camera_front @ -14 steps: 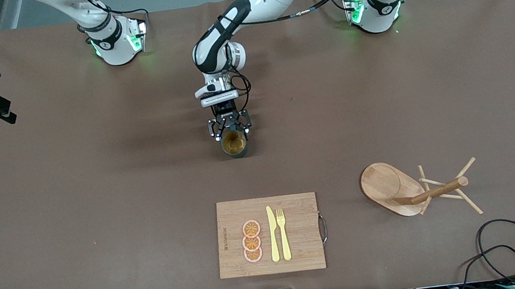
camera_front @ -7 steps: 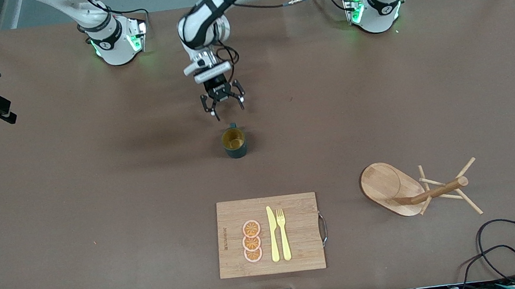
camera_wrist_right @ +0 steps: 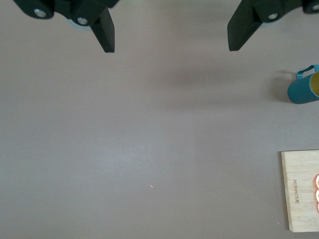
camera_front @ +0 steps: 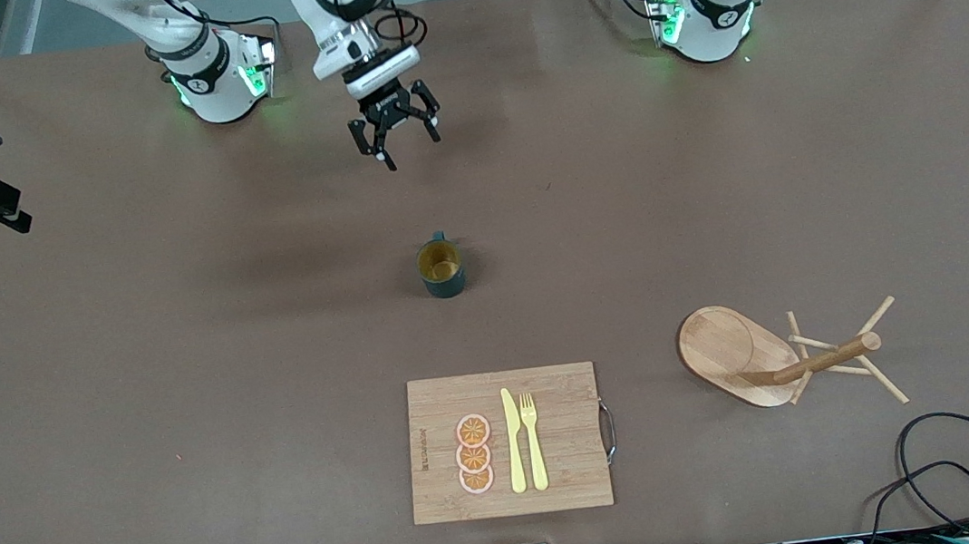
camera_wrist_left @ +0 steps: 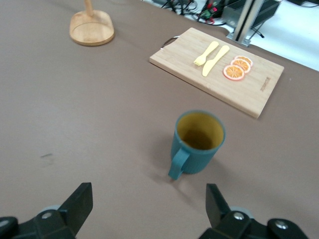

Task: Transfer cup from left to right arm and place
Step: 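Raise the left gripper away while the right gripper reaches the mug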

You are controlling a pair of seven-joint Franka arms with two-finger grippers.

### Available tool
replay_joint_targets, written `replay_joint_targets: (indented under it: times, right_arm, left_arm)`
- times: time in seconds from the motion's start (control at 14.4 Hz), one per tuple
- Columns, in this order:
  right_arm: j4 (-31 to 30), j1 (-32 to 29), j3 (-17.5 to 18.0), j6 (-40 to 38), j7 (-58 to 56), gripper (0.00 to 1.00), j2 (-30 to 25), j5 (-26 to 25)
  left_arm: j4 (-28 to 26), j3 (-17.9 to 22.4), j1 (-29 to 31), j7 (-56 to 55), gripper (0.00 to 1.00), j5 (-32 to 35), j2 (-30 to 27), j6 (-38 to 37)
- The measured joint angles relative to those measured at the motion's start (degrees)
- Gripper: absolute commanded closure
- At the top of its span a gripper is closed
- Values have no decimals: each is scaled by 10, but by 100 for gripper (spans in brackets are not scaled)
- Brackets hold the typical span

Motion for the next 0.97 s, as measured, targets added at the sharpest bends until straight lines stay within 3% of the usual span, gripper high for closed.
replay_joint_targets:
  times: [0.21, 0.42, 0.69, 0.97]
  right_arm:
    - [-7, 1, 4, -4, 0, 0, 0, 1]
    - [-29, 6, 6, -2, 8, 0, -2, 2]
    - [-50, 26, 7, 21, 50, 0, -7, 9]
    - [-103, 85, 10, 112, 130, 0, -12, 11]
  left_arm:
    - [7, 1, 78, 139, 0, -117, -115, -14]
    - [5, 1, 174, 293, 0, -191, -216, -35]
    - [0, 1, 320, 511, 0, -283, -275, -40]
    - [-4, 1, 474, 726, 0, -327, -292, -56]
